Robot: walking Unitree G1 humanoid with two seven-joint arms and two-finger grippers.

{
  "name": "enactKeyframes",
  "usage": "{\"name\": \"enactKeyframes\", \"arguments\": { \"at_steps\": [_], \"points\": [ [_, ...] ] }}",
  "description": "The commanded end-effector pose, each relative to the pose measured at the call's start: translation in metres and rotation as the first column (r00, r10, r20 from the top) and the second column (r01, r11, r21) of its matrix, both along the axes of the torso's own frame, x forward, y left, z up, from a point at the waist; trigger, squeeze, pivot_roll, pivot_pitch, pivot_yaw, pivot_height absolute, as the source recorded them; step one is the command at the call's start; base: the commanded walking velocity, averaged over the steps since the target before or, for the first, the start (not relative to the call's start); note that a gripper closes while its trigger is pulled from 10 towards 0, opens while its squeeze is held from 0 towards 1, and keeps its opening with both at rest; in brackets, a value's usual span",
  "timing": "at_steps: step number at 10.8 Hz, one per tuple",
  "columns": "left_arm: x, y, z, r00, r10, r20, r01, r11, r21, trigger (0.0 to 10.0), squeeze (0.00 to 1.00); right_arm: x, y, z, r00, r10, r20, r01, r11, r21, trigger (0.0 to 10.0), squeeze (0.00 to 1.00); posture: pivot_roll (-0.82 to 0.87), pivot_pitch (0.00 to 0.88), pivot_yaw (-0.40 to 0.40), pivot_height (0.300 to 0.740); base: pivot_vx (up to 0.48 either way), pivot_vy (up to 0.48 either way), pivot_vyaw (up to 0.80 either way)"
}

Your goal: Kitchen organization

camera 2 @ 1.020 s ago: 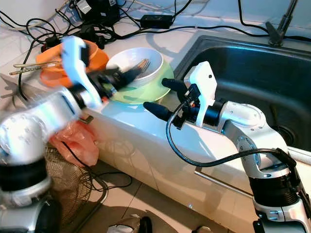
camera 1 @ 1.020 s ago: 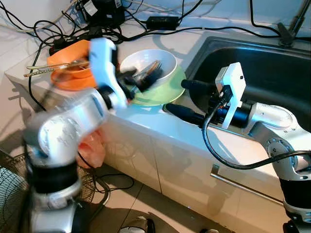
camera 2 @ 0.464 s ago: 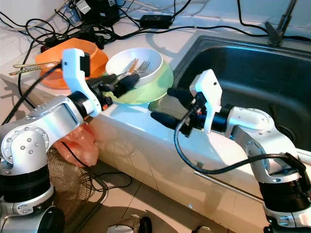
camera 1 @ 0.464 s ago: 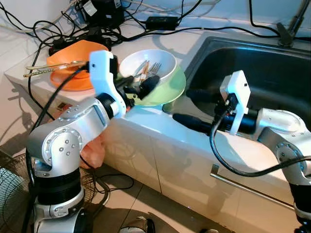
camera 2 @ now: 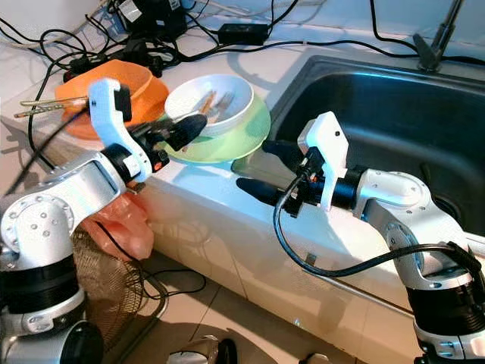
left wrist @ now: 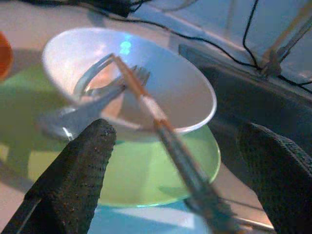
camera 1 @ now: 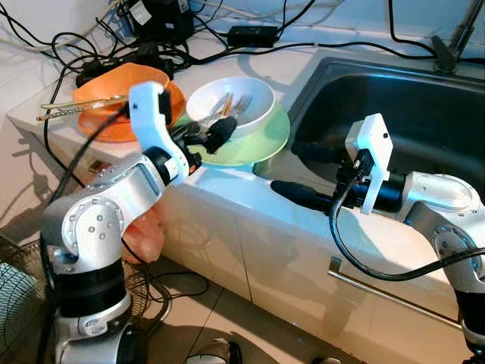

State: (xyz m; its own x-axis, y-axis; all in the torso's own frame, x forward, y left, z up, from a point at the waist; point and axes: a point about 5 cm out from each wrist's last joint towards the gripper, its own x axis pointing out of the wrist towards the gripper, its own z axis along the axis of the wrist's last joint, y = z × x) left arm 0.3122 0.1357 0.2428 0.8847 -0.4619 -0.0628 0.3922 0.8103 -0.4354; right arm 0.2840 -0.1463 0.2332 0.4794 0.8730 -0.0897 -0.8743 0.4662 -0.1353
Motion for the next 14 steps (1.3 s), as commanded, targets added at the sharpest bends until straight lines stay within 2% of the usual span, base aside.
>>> {"name": "enactKeyframes", "arguments": {
  "at_steps": [1, 3, 6, 7, 8, 10, 11, 12, 14],
  "points": [
    [0.002, 0.003, 0.004, 1.0, 0.007, 0.004, -0.007, 1.0, -0.03, 10.0, 0.0, -0.003, 0.005, 0.007, 0.999, 0.032, 0.026, -0.032, 0.999, 0.01, 10.0, 0.0, 0.11, 0.103, 0.137, 0.74, 0.0, 0.0, 0.0],
    [0.004, 0.0, 0.011, 1.0, -0.006, 0.025, 0.007, 0.999, -0.04, 10.0, 0.0, -0.003, 0.005, 0.007, 0.999, 0.031, 0.026, -0.031, 0.999, 0.013, 10.0, 0.0, 0.1, 0.104, 0.14, 0.74, 0.0, 0.0, 0.0],
    [0.003, -0.005, 0.006, 0.998, -0.058, -0.032, 0.055, 0.995, -0.079, 10.0, 0.0, -0.003, 0.006, 0.008, 0.999, 0.031, 0.03, -0.031, 0.999, 0.02, 10.0, 0.0, 0.11, 0.106, 0.141, 0.74, 0.0, 0.0, 0.0],
    [0.004, -0.007, 0.003, 0.994, -0.086, -0.068, 0.078, 0.991, -0.11, 10.0, 0.0, -0.002, 0.007, 0.008, 0.999, 0.03, 0.032, -0.031, 0.999, 0.021, 10.0, 0.0, 0.1, 0.11, 0.141, 0.74, 0.0, 0.0, 0.0],
    [0.005, -0.008, 0.001, 0.991, -0.092, -0.098, 0.075, 0.983, -0.168, 10.0, 0.0, -0.003, 0.008, 0.008, 0.999, 0.03, 0.033, -0.031, 0.999, 0.023, 10.0, 0.0, 0.1, 0.112, 0.141, 0.74, 0.0, 0.0, 0.0],
    [0.008, -0.005, -0.002, 0.988, -0.083, -0.131, 0.051, 0.973, -0.226, 10.0, 0.0, -0.003, 0.007, 0.009, 0.999, 0.025, 0.034, -0.025, 0.999, 0.026, 10.0, 0.0, 0.1, 0.114, 0.142, 0.74, 0.0, 0.0, 0.0],
    [0.009, -0.004, -0.002, 0.986, -0.082, -0.146, 0.041, 0.964, -0.261, 9.3, 0.0, -0.003, 0.006, 0.009, 0.999, 0.017, 0.033, -0.018, 0.999, 0.032, 10.0, 0.0, 0.1, 0.115, 0.143, 0.74, 0.0, 0.0, 0.0],
    [0.01, -0.003, 0.0, 0.986, -0.081, -0.145, 0.034, 0.954, -0.297, 0.0, 0.0, -0.003, 0.006, 0.008, 0.999, 0.013, 0.031, -0.014, 0.999, 0.034, 10.0, 0.0, 0.1, 0.118, 0.142, 0.74, 0.0, 0.0, 0.0],
    [0.011, -0.002, 0.0, 0.984, -0.084, -0.159, 0.027, 0.943, -0.331, 0.0, 0.0, -0.002, 0.006, 0.008, 0.999, 0.01, 0.031, -0.011, 0.999, 0.034, 10.0, 0.0, 0.1, 0.12, 0.142, 0.74, 0.0, 0.0, 0.0]
  ]
}}
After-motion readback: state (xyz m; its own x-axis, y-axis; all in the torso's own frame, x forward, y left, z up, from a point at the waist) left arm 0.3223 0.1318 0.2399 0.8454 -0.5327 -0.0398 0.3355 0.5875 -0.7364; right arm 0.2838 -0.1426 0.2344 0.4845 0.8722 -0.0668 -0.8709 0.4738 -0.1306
